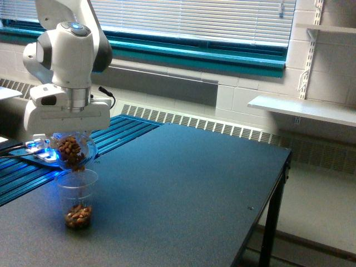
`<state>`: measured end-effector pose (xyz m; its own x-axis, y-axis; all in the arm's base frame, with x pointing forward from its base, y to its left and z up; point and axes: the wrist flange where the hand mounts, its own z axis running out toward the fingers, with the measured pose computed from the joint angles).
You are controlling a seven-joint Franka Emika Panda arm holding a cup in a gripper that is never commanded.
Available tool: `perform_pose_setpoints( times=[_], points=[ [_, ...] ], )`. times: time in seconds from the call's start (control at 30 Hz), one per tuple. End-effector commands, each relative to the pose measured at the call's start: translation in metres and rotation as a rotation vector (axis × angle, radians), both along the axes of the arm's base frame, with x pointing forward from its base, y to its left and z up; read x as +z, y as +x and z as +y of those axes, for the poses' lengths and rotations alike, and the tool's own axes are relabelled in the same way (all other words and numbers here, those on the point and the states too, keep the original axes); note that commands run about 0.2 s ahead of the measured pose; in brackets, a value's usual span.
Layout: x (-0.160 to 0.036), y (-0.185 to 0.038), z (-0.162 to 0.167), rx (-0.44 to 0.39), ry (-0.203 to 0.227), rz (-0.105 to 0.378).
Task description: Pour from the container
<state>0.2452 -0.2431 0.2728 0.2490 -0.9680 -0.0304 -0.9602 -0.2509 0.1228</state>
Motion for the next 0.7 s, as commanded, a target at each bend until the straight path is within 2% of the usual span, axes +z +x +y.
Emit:
perform_pose_setpoints(
  times=[0.03,0.7],
  points=[
    [0.0011,-0.0051,-0.0026,-0.001,0.002,0.009],
    [0.0039,-0.0034,0.0031,0.047,-0.001,0.039]
  ],
)
